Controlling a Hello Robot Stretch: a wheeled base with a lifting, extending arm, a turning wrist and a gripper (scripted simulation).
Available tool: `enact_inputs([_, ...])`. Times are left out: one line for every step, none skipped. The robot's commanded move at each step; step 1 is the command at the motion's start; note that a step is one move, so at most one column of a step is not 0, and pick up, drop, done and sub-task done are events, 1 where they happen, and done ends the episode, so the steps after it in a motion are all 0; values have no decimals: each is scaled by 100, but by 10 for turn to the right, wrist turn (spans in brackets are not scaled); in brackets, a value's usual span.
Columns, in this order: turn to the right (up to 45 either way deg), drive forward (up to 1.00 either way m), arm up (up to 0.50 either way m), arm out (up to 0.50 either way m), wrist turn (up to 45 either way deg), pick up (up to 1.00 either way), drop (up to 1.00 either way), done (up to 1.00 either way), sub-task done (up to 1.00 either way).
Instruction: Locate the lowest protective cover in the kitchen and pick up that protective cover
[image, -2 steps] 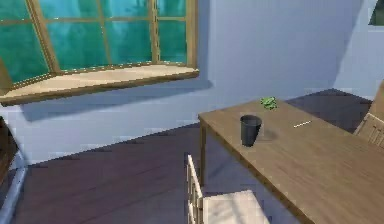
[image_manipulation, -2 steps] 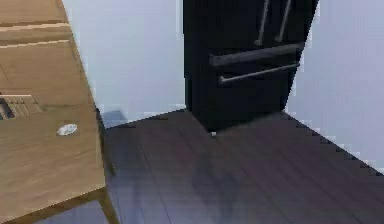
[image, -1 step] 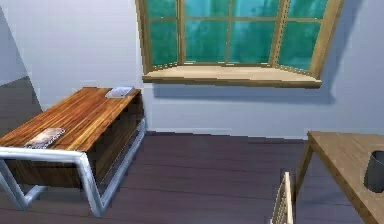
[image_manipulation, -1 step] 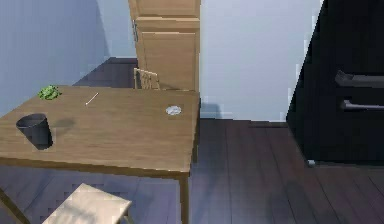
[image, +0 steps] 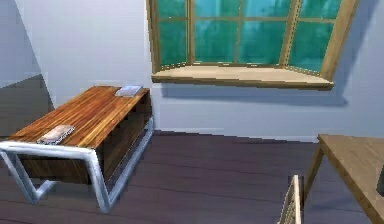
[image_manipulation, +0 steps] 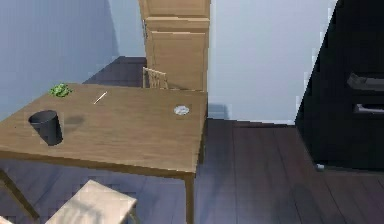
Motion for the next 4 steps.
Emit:
enact_inputs([450, 0, 0, 0, 0, 0, 0, 0, 0])
enact_inputs([450, 0, 0, 0, 0, 0, 0, 0, 0])
enact_inputs([300, 0, 0, 0, 0, 0, 0, 0, 0])
enact_inputs([0, 60, 0, 0, 0, 0, 0, 0, 0])
